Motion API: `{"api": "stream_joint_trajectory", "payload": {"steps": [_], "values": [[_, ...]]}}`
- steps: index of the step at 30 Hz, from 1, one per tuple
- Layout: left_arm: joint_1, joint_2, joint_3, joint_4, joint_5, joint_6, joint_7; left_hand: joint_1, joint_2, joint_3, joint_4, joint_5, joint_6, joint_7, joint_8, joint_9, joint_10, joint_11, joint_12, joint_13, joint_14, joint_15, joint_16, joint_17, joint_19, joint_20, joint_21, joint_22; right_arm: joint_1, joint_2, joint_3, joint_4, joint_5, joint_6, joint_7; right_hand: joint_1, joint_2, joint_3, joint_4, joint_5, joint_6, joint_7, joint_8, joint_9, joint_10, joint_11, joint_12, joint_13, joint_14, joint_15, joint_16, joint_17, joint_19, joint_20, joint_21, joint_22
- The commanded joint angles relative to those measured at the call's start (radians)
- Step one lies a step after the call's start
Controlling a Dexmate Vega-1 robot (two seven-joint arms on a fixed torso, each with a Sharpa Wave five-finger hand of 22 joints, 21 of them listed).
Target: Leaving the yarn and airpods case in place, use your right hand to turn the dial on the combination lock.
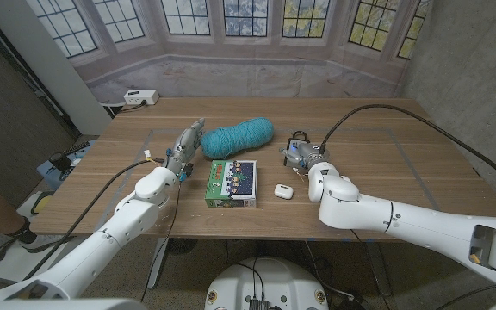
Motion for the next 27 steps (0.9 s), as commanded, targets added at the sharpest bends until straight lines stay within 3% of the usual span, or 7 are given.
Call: {"api": "stream_joint_trajectory", "payload": {"steps": [1, 5, 19, 23, 27], "values": [[0.013, 0.002, -0.004, -0.012, 0.004, -0.008, 0.011, 0.013, 0.004, 0.001, -0.007, 0.000, -0.006, -0.001, -0.001, 0.002, 0.002, 0.008, -0.001, 0.004, 0.007, 0.006, -0.004, 0.001, 0.008, 0.001, -0.005, 0.003, 0.006, -0.018, -0.010, -0.033, -0.040, -0.003, 0.000, 0.010, -0.002, 0.006, -0.005, -0.003, 0.000, -0.003, 0.006, 0.002, 0.011, 0.001, -0.004, 0.004, 0.012, -0.001, 0.003, 0.002, 0.005, 0.000, 0.008, 0.001], [0.017, 0.002, -0.005, -0.018, 0.006, -0.007, 0.018, 0.013, 0.004, 0.002, -0.007, -0.001, -0.006, -0.001, -0.001, 0.002, 0.002, 0.007, -0.001, 0.004, 0.007, 0.006, -0.004, 0.001, 0.009, 0.002, -0.007, 0.004, 0.008, -0.026, -0.007, -0.042, -0.054, 0.005, 0.003, 0.012, -0.003, 0.008, -0.008, -0.003, -0.005, -0.022, 0.006, 0.002, 0.012, 0.002, -0.005, 0.004, 0.014, 0.002, 0.003, 0.002, 0.006, 0.005, 0.008, 0.001], [0.020, 0.002, -0.007, -0.025, 0.011, -0.001, 0.031, 0.014, 0.004, 0.005, -0.008, -0.001, -0.006, -0.001, 0.000, 0.002, 0.001, 0.007, -0.001, 0.004, 0.008, 0.006, -0.003, 0.002, 0.010, 0.001, -0.011, 0.004, 0.016, -0.021, 0.004, -0.018, -0.098, 0.039, 0.040, 0.015, -0.004, 0.011, -0.012, -0.004, -0.005, -0.023, 0.007, 0.002, 0.012, 0.005, -0.006, 0.005, 0.016, 0.009, 0.002, 0.002, 0.007, 0.016, 0.007, 0.001], [0.014, 0.003, -0.007, -0.019, 0.009, 0.001, 0.026, 0.014, 0.004, 0.005, -0.008, -0.001, -0.005, -0.001, 0.000, 0.002, 0.002, 0.006, 0.000, 0.004, 0.007, 0.007, -0.003, 0.002, 0.011, 0.001, -0.012, 0.004, 0.013, -0.012, 0.010, -0.006, -0.107, 0.044, 0.047, 0.015, -0.007, 0.011, -0.015, -0.005, -0.005, -0.024, 0.008, 0.003, -0.007, 0.024, -0.014, 0.005, 0.012, 0.018, -0.001, 0.002, 0.005, 0.024, 0.006, 0.001], [0.008, 0.002, -0.006, -0.012, 0.007, 0.001, 0.019, 0.014, 0.004, 0.006, -0.009, -0.001, -0.006, 0.000, 0.000, 0.002, 0.002, 0.007, 0.000, 0.005, 0.007, 0.007, -0.003, 0.002, 0.011, 0.002, -0.013, 0.004, 0.009, -0.002, 0.017, 0.008, -0.115, 0.053, 0.051, 0.014, -0.009, 0.011, -0.015, -0.005, -0.006, -0.026, 0.008, 0.003, -0.017, 0.024, -0.018, 0.005, 0.009, 0.021, -0.003, 0.003, 0.004, 0.026, 0.005, 0.001]]}}
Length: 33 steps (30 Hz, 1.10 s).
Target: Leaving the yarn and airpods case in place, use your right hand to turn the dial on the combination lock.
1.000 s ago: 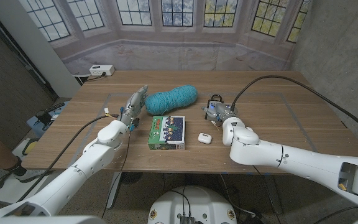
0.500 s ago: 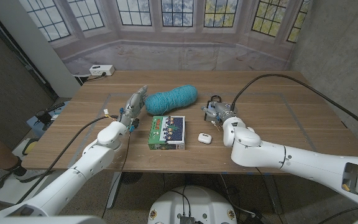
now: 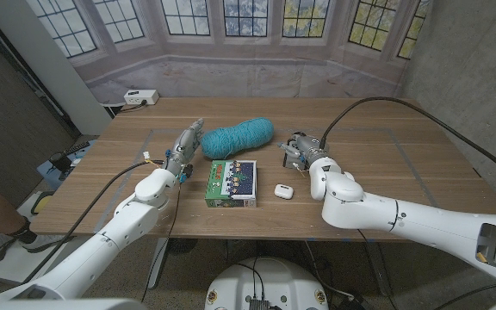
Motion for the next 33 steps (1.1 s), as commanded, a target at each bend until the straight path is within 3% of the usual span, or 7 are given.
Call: {"api": "stream_joint_trajectory", "payload": {"steps": [1, 9, 17, 33], "values": [[-0.011, -0.001, 0.000, 0.012, -0.001, 0.006, -0.007, 0.009, -0.001, 0.002, -0.005, -0.001, -0.006, 0.000, 0.000, 0.001, 0.002, 0.006, 0.000, 0.005, 0.004, 0.005, -0.004, 0.002, 0.006, 0.008, -0.002, 0.004, -0.005, 0.022, 0.019, 0.033, -0.030, 0.024, 0.023, 0.006, -0.001, 0.002, -0.005, -0.001, 0.001, -0.010, 0.007, 0.003, -0.010, 0.001, -0.008, 0.002, -0.004, 0.008, -0.003, 0.003, 0.004, 0.009, 0.005, 0.001], [-0.014, 0.000, -0.002, 0.019, -0.004, 0.005, -0.011, 0.010, -0.002, 0.003, -0.005, -0.001, -0.008, 0.000, -0.001, 0.002, 0.001, 0.008, -0.001, 0.005, 0.005, 0.005, -0.003, 0.003, 0.007, 0.007, -0.004, 0.004, -0.021, 0.036, 0.036, 0.052, -0.040, 0.041, 0.026, 0.006, -0.003, 0.005, -0.011, -0.001, -0.081, -0.008, -0.013, 0.003, 0.006, -0.005, 0.000, 0.002, -0.002, 0.009, -0.004, 0.004, 0.003, 0.012, 0.005, 0.002], [-0.016, 0.001, -0.003, 0.027, -0.008, 0.005, -0.017, 0.009, -0.002, 0.004, -0.005, -0.001, -0.009, 0.000, -0.001, 0.002, 0.002, 0.008, 0.000, 0.005, 0.005, 0.006, -0.003, 0.003, 0.008, 0.007, -0.006, 0.004, -0.046, 0.046, 0.065, 0.063, -0.036, 0.061, 0.021, 0.010, -0.004, 0.012, -0.019, -0.002, -0.167, -0.004, -0.016, 0.004, 0.055, -0.012, 0.012, 0.001, 0.011, 0.009, -0.001, 0.003, 0.002, 0.014, 0.005, 0.002], [-0.029, 0.002, -0.001, 0.042, -0.012, 0.012, -0.025, 0.010, -0.002, 0.005, -0.005, -0.002, -0.010, -0.001, -0.001, 0.002, 0.001, 0.008, 0.000, 0.005, 0.006, 0.005, -0.002, 0.004, 0.010, 0.007, -0.010, 0.004, -0.053, 0.060, 0.078, 0.099, -0.043, 0.082, 0.042, 0.013, -0.003, 0.017, -0.026, -0.003, -0.208, -0.002, -0.009, 0.004, 0.072, -0.020, 0.011, 0.000, 0.017, 0.006, -0.001, 0.003, -0.004, 0.012, 0.003, 0.002]]}}
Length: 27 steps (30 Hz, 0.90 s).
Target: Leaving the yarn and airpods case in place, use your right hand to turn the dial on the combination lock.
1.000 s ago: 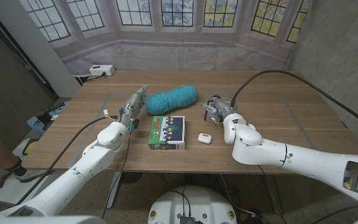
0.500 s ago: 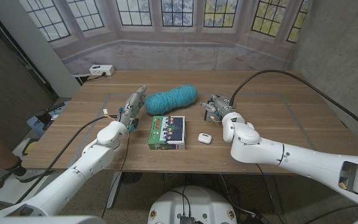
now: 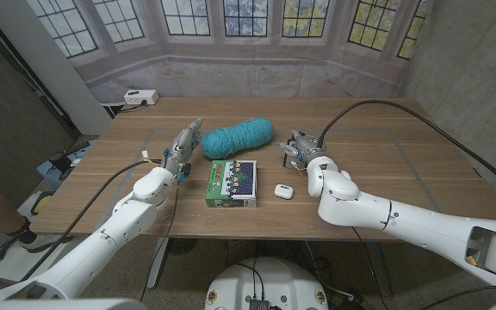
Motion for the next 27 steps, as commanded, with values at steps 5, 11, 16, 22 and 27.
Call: {"api": "stream_joint_trajectory", "payload": {"steps": [5, 11, 16, 22, 27], "values": [[-0.016, 0.001, 0.003, 0.017, -0.002, 0.008, -0.009, 0.009, -0.001, 0.005, -0.004, -0.002, -0.010, -0.001, -0.001, 0.002, 0.001, 0.009, -0.001, 0.005, 0.002, 0.002, -0.002, 0.002, 0.007, 0.003, -0.005, 0.004, -0.006, 0.010, 0.013, 0.031, -0.006, 0.023, 0.025, 0.013, -0.004, 0.002, -0.006, -0.003, -0.009, -0.001, 0.006, 0.004, 0.008, -0.007, 0.006, 0.003, 0.012, 0.000, -0.001, 0.004, -0.003, 0.002, 0.003, 0.002], [-0.023, 0.000, 0.006, 0.022, -0.003, 0.012, -0.014, 0.010, -0.001, 0.006, -0.005, -0.002, -0.011, -0.001, -0.001, 0.002, 0.001, 0.008, -0.001, 0.005, 0.003, 0.002, -0.002, 0.001, 0.007, 0.003, -0.006, 0.005, -0.010, 0.007, 0.017, 0.031, -0.010, 0.025, 0.033, 0.012, -0.004, 0.003, -0.006, -0.004, -0.007, 0.000, 0.008, 0.004, 0.009, -0.010, 0.005, 0.003, 0.014, -0.001, -0.001, 0.004, -0.002, 0.001, 0.003, 0.002], [-0.029, -0.003, 0.009, 0.029, -0.003, 0.010, -0.019, 0.010, -0.001, 0.006, -0.005, -0.002, -0.011, -0.001, -0.001, 0.002, 0.000, 0.009, -0.001, 0.005, 0.002, 0.001, -0.002, 0.001, 0.008, 0.003, -0.008, 0.005, -0.017, 0.008, 0.021, 0.028, -0.014, 0.019, 0.033, 0.011, -0.004, 0.003, -0.007, -0.004, -0.006, -0.001, 0.012, 0.004, 0.012, -0.011, 0.004, 0.003, 0.015, -0.002, -0.001, 0.004, -0.001, -0.002, 0.004, 0.002], [-0.030, -0.003, 0.009, 0.029, -0.003, 0.011, -0.019, 0.010, -0.001, 0.006, -0.005, -0.002, -0.013, -0.001, -0.001, 0.002, 0.000, 0.008, -0.001, 0.005, 0.002, 0.001, -0.002, 0.002, 0.009, 0.004, -0.010, 0.005, -0.027, 0.009, 0.025, 0.025, -0.014, 0.013, 0.030, 0.010, -0.004, 0.004, -0.007, -0.004, -0.005, -0.001, 0.014, 0.004, 0.018, -0.015, 0.005, 0.004, 0.016, -0.003, -0.001, 0.004, 0.001, -0.005, 0.005, 0.002], [-0.023, 0.000, 0.008, 0.021, -0.004, 0.011, -0.016, 0.010, -0.001, 0.006, -0.005, -0.002, -0.014, -0.001, -0.002, 0.002, 0.000, 0.009, -0.001, 0.005, 0.002, 0.001, -0.002, 0.002, 0.009, 0.004, -0.011, 0.005, -0.033, 0.008, 0.027, 0.020, -0.014, 0.011, 0.027, 0.010, -0.004, 0.004, -0.008, -0.004, -0.005, 0.001, 0.015, 0.004, 0.021, -0.016, 0.005, 0.004, 0.019, -0.005, 0.000, 0.004, 0.001, -0.006, 0.005, 0.002]]}}
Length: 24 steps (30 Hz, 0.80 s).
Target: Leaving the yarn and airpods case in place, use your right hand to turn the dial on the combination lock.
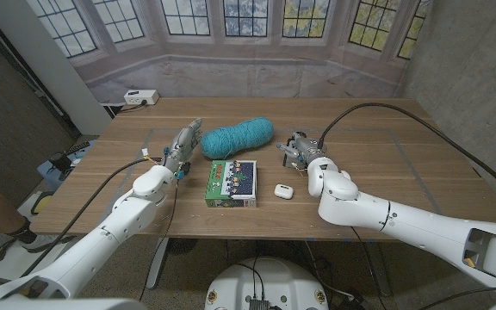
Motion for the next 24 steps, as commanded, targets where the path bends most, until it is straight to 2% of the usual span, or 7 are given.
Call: {"api": "stream_joint_trajectory", "payload": {"steps": [1, 24], "values": [[0.004, 0.002, 0.000, -0.005, 0.000, 0.002, 0.001, 0.010, -0.001, 0.006, -0.005, -0.002, -0.012, 0.000, -0.001, 0.002, 0.000, 0.009, -0.001, 0.005, 0.002, 0.001, -0.002, 0.002, 0.006, 0.000, -0.003, 0.005, -0.015, 0.000, 0.005, -0.007, -0.002, -0.011, 0.000, 0.010, -0.004, 0.002, -0.005, 0.000, -0.006, 0.000, 0.006, 0.004, 0.012, 0.001, 0.008, 0.006, 0.008, -0.002, 0.000, 0.001, 0.001, -0.006, 0.005, 0.002], [0.022, 0.007, -0.002, -0.029, 0.005, 0.000, 0.015, 0.010, 0.000, 0.006, -0.005, -0.003, -0.013, 0.002, -0.001, 0.002, 0.001, 0.009, 0.000, 0.005, 0.004, 0.001, -0.001, 0.002, 0.009, -0.001, -0.010, 0.005, -0.048, -0.005, 0.017, -0.021, -0.009, -0.007, -0.022, 0.010, -0.002, 0.006, -0.008, 0.000, 0.000, 0.009, 0.011, 0.004, 0.026, -0.002, 0.009, 0.006, 0.017, -0.009, 0.001, 0.001, 0.006, -0.013, 0.006, 0.002]]}}
